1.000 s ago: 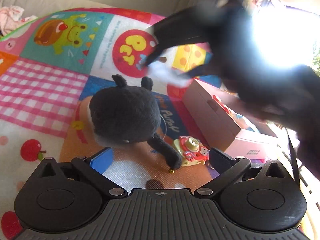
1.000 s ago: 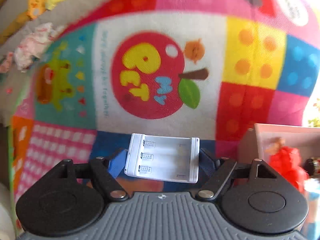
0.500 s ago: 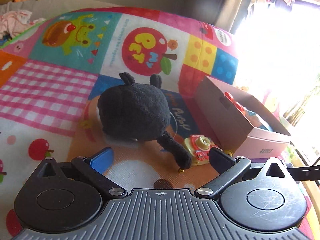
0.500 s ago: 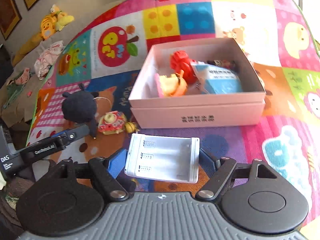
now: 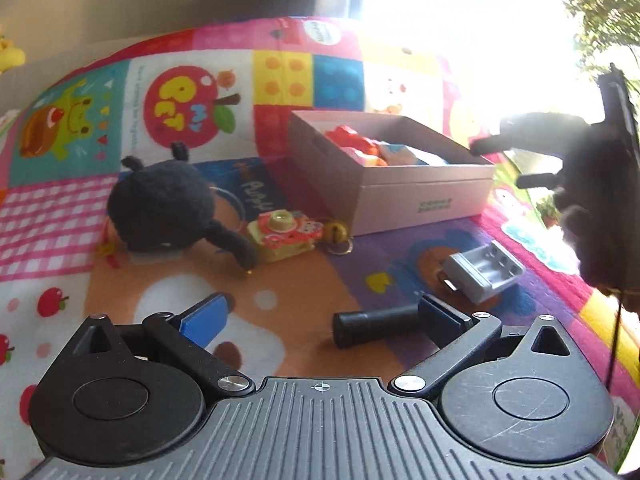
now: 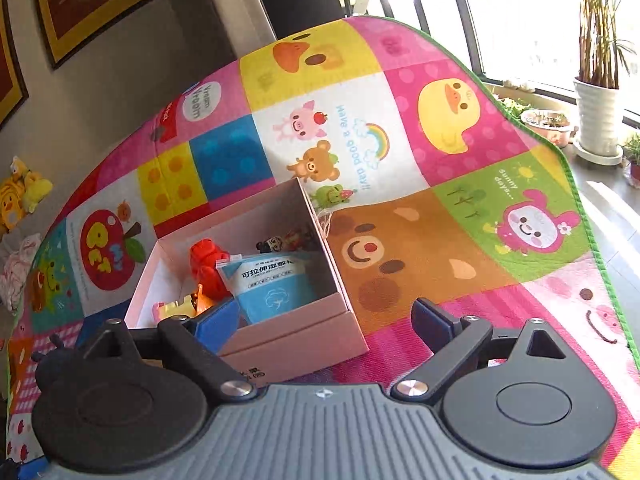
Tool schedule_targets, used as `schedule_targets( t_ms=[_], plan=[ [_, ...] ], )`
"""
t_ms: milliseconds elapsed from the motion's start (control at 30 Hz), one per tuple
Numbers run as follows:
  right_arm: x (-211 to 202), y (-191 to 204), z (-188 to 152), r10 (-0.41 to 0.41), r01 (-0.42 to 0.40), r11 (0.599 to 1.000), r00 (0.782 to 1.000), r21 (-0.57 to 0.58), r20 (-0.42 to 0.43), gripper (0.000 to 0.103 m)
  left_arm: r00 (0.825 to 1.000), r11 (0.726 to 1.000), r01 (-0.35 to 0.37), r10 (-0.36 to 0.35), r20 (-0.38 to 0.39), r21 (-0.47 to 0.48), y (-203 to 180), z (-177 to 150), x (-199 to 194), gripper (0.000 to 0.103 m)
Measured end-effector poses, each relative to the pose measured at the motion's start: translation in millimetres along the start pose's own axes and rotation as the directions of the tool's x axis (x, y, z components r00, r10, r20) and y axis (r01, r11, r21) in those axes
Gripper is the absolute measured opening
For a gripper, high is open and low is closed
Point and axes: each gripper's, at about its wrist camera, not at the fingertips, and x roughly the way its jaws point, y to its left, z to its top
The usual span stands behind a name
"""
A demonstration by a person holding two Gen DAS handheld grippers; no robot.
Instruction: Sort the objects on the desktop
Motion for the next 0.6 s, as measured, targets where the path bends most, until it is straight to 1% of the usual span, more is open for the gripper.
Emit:
schedule_targets(
  t_ms=[67,133,167,233,267,300,367,400,433,533,600],
  plan=[
    [14.5,4.0,1.8,0.006,-0.006,1.0,1.0,0.006,-0.017,0.093,1.0,0.998,-0.01,0.01,0.002,0.062,-12.1,-2.0,-2.8,0.103],
    [26.3,13.9,1.5,0.036,-0.036,0.999,0.999,0.006,-0.037,0.095,1.0,0.995,-0.023,0.024,-0.005,0.096,-18.2,-4.6,-3.9,0.103],
    [29.6,18.5,1.9,0.046,-0.046,0.999,0.998,0.001,-0.042,0.097,1.0,0.994,-0.026,0.028,-0.01,0.104,-19.7,-6.2,-4.2,0.103],
    [31.8,30.8,1.5,0.019,-0.02,1.0,0.999,-0.017,-0.026,0.098,0.999,0.994,-0.025,0.028,-0.025,0.108,-20.4,-9.4,-3.9,0.103],
    [32.5,34.1,2.0,0.031,-0.031,0.999,0.999,-0.02,-0.032,0.098,0.999,0.994,-0.024,0.028,-0.033,0.108,-20.6,-10.6,-2.8,0.103],
    [33.4,36.3,2.4,0.055,-0.055,0.998,0.997,-0.017,-0.046,0.098,0.999,0.994,-0.026,0.03,-0.04,0.11,-20.9,-11.5,-1.2,0.103],
    [31.1,40.6,2.1,0.146,-0.149,0.989,0.985,-0.02,-0.089,0.098,0.998,0.993,-0.036,0.042,-0.05,0.117,-22.8,-12.7,0.9,0.103],
    [26.7,42.9,1.3,0.178,-0.181,0.983,0.98,-0.031,-0.089,0.097,0.998,0.992,-0.039,0.046,-0.051,0.121,-23.6,-12.6,1.6,0.103],
    [18.6,46.1,0.1,0.182,-0.185,0.981,0.981,-0.05,-0.07,0.097,0.998,0.991,-0.041,0.048,-0.051,0.125,-24.9,-12.4,1.7,0.103],
    [-9.4,47.7,-7.3,0.147,-0.147,0.983,0.989,-0.112,-0.003,0.098,0.996,0.988,-0.063,0.071,-0.055,0.144,-29.4,-11.5,4.7,0.103],
    [-25.8,45.2,-17.9,0.12,-0.117,0.98,0.993,-0.161,0.005,0.099,0.996,0.986,-0.068,0.077,-0.054,0.154,-32.0,-10.6,7.1,0.103]
  ],
)
